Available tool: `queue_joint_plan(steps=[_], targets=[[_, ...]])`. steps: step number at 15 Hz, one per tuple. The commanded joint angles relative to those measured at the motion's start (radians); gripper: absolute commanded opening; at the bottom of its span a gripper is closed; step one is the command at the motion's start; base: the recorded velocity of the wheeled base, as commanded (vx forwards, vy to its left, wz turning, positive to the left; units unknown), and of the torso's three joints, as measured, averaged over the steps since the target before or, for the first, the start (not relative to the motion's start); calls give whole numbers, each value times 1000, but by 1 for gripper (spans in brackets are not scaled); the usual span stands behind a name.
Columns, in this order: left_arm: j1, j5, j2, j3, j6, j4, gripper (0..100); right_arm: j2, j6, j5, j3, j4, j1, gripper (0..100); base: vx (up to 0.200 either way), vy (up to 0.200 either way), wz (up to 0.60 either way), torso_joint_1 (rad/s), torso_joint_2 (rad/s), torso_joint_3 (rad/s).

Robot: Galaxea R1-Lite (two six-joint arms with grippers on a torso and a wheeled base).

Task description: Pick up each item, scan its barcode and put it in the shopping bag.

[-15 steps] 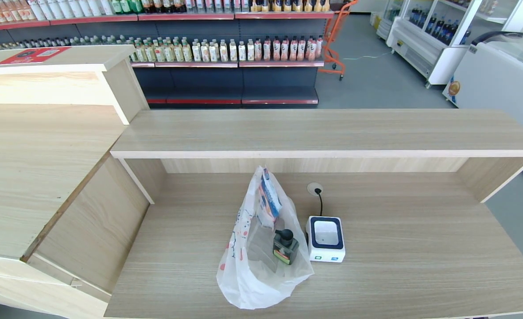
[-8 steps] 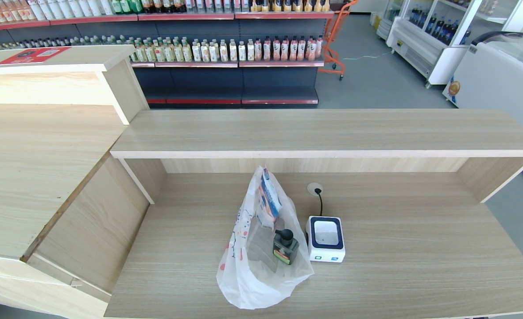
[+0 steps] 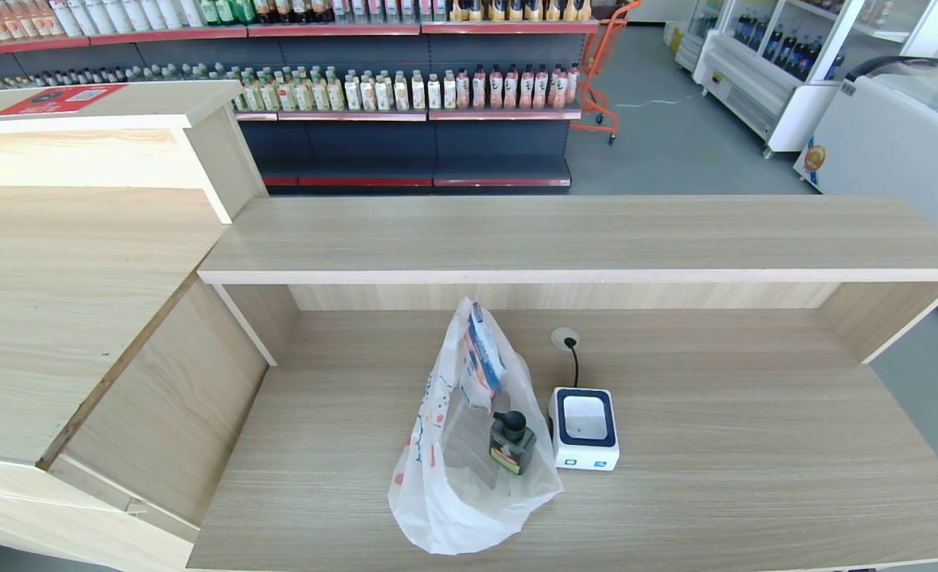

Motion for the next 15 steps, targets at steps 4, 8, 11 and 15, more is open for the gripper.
queue_joint_plan(steps=[4,8,11,15], targets=[[0,0,0,0,4,0,100,4,-1,-1,0,0,0,0,0,-100,0,0,1,1],[0,0,0,0,12,0,100,4,-1,-1,0,-1,0,0,0,-200,0,2,-1,2],[0,0,0,0,13,0,100,4,1,-7,0,-1,0,0,0,-200,0,14,4,-2],[0,0,0,0,5,0,100,4,-1,-6,0,-1,0,0,0,-150,0,2,-2,2]])
